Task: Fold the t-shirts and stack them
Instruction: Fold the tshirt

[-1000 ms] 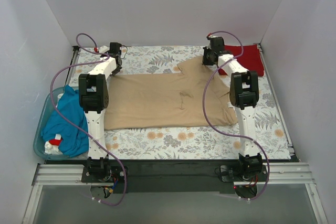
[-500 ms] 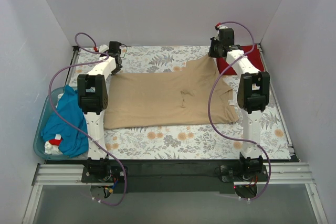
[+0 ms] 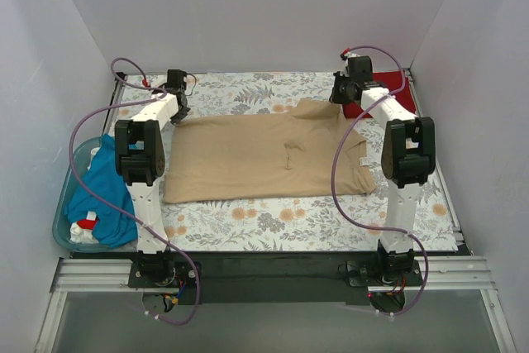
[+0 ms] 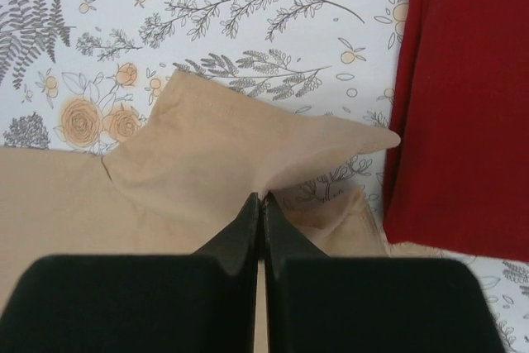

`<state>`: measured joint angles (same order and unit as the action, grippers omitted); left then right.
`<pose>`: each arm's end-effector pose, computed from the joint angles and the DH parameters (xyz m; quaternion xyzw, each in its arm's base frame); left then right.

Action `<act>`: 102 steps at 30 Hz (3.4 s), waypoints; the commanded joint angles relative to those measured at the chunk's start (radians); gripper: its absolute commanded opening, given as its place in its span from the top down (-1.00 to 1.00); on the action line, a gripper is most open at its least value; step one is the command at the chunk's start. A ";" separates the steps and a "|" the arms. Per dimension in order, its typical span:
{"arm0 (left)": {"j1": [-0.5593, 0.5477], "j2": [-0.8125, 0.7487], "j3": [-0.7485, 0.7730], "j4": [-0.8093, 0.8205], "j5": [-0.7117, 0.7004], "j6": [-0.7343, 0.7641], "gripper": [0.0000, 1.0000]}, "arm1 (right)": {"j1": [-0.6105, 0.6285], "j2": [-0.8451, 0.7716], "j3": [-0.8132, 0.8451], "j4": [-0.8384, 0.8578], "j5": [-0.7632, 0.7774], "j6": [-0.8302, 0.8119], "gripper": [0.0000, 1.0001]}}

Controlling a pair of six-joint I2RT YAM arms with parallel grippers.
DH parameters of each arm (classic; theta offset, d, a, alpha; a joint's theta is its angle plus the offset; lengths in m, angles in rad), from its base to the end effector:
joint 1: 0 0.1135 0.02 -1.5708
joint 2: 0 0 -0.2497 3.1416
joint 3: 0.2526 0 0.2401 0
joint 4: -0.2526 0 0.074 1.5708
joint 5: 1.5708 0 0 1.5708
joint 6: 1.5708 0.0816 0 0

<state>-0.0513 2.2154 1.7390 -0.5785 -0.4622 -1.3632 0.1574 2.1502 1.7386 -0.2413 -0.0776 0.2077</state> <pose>0.4779 0.0119 0.1319 -0.6204 0.7102 0.0070 0.3327 0.5098 0.0873 0.1901 0.0054 0.8960 0.1146 0.4290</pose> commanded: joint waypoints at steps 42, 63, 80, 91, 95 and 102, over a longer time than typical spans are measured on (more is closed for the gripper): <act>0.137 -0.499 -0.501 0.063 0.206 -0.159 1.00 | -0.010 -0.648 -0.686 0.085 0.029 0.188 0.97; 0.148 -0.545 -0.527 0.042 0.227 -0.146 1.00 | -0.018 -0.717 -0.746 0.040 0.038 0.174 0.97; 0.149 -0.556 -0.619 0.040 0.221 -0.165 1.00 | -0.030 -0.705 -0.837 0.039 0.047 0.168 0.97; 0.149 -0.553 -0.657 0.023 0.220 -0.180 1.00 | -0.055 -0.661 -0.896 0.068 0.010 0.168 0.97; 0.149 -0.554 -0.682 0.023 0.221 -0.191 1.00 | -0.055 -0.642 -0.916 0.091 -0.014 0.177 0.97; 0.149 -0.577 -0.700 0.035 0.235 -0.189 0.98 | -0.056 -0.639 -0.930 0.109 -0.034 0.183 0.74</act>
<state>0.0860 1.6951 1.0569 -0.5392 -0.2066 -1.5490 0.1104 1.5143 0.8185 -0.1761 -0.0971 0.3916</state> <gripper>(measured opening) 0.013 0.110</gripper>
